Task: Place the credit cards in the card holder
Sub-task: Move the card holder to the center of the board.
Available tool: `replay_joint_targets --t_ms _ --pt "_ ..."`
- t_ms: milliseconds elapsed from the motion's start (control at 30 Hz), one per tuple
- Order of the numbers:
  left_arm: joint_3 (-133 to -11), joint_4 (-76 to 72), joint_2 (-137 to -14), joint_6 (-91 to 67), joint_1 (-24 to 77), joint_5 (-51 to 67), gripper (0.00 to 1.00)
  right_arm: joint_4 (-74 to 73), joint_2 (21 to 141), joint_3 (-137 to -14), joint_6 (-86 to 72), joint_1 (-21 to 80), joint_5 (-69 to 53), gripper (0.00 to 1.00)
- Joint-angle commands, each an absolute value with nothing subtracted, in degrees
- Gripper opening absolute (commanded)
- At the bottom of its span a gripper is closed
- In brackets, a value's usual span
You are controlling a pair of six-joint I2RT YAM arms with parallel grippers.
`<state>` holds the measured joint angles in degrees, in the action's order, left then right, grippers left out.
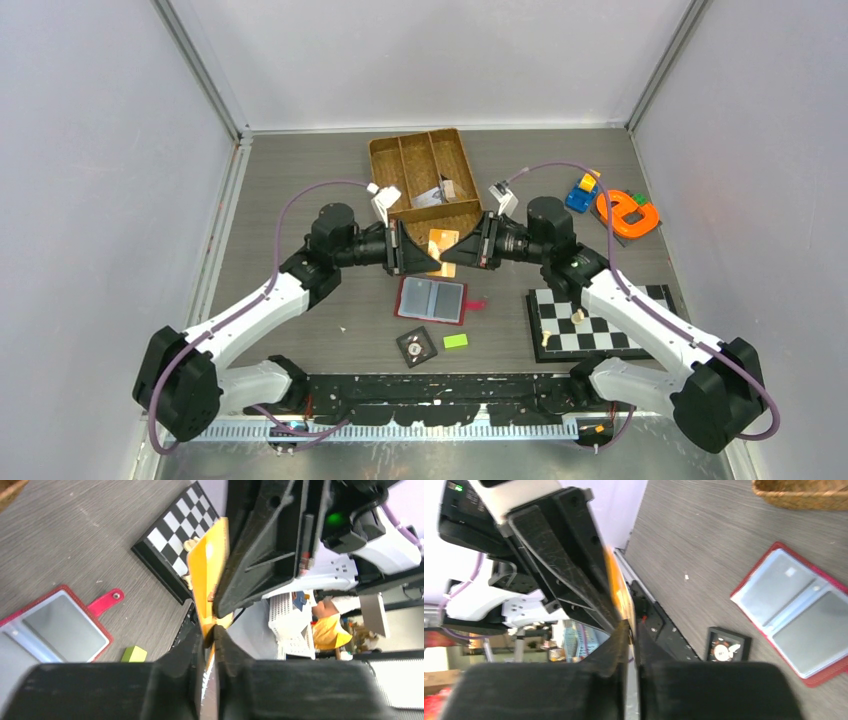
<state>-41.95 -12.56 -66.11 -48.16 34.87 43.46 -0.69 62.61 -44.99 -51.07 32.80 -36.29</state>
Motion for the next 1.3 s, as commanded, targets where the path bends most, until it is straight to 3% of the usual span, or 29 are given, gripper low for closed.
replay_joint_targets --t_ms 0,67,133,267,733,1267 --pt "-41.43 -11.41 -66.24 -47.84 35.11 42.55 0.31 6.77 61.41 -42.09 -54.72 32.77 -33.23 0.01" --pt "-41.69 -3.48 -65.67 -43.41 35.07 38.2 0.49 4.32 61.26 -40.23 -53.16 32.76 -30.83 0.0" --pt "-42.25 5.36 -66.11 -38.92 35.0 30.57 0.62 3.13 61.61 -37.35 -51.67 32.88 -29.18 0.0" --pt "-45.92 19.97 -71.89 -32.39 34.19 22.28 0.7 7.46 64.98 -32.51 -50.01 34.93 -29.01 0.0" --pt "-47.82 23.21 -83.26 -27.58 32.93 16.88 0.61 25.58 87.29 -29.21 -47.61 36.65 -33.16 0.0" --pt "-50.01 23.06 -89.97 -24.87 32.52 17.44 0.46 27.74 93.51 -29.67 -49.6 36.55 -32.5 0.01"
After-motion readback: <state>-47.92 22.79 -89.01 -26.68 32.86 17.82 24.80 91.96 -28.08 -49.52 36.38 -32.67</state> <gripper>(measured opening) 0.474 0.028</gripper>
